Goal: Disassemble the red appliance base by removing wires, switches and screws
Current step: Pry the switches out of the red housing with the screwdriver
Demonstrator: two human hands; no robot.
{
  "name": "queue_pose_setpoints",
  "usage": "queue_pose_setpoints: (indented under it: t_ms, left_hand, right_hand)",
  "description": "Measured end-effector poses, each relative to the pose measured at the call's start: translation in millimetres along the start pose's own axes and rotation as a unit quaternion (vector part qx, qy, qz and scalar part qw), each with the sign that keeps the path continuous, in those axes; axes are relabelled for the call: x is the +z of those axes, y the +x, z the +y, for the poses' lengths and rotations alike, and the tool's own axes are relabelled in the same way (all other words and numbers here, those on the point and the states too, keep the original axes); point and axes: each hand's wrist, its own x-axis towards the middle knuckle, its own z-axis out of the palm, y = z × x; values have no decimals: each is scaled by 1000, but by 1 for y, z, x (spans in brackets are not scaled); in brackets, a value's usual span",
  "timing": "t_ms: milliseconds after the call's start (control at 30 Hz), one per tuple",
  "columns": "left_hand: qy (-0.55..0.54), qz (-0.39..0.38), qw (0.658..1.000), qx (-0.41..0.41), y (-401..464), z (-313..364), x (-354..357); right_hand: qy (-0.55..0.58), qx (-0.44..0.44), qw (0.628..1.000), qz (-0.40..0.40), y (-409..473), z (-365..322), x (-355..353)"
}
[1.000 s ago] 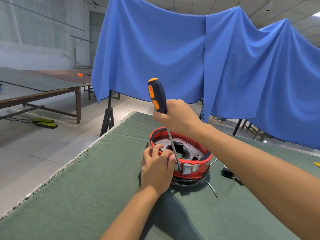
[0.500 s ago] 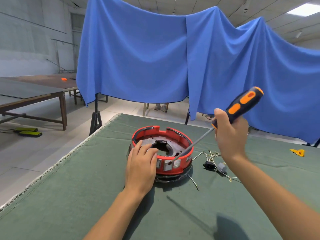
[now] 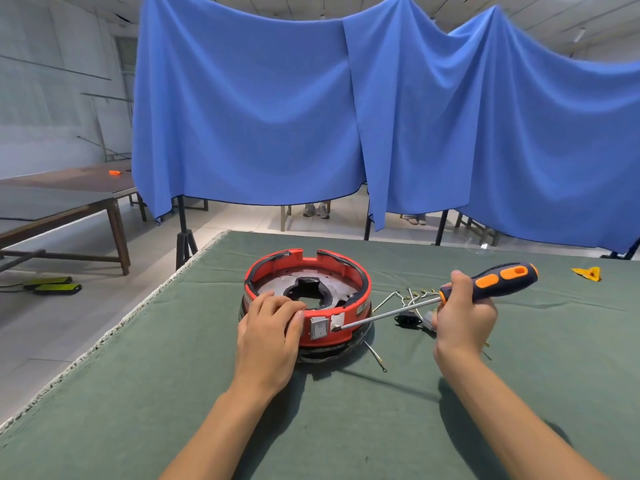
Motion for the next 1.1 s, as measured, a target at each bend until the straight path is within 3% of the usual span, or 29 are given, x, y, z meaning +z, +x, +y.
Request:
queue_pose_setpoints:
  t_ms: [600, 900, 1100]
  left_hand:
    - [-1, 13, 1000, -4, 0, 1, 3]
    - [-20, 9, 1000, 0, 0, 0, 7]
    - [-31, 11, 999, -3, 2, -5, 8]
  right_hand:
    - [62, 94, 991, 71, -15, 14, -5]
    - [2, 190, 978, 84, -24, 38, 13]
    - [-11, 210, 975, 71, -20, 38, 14]
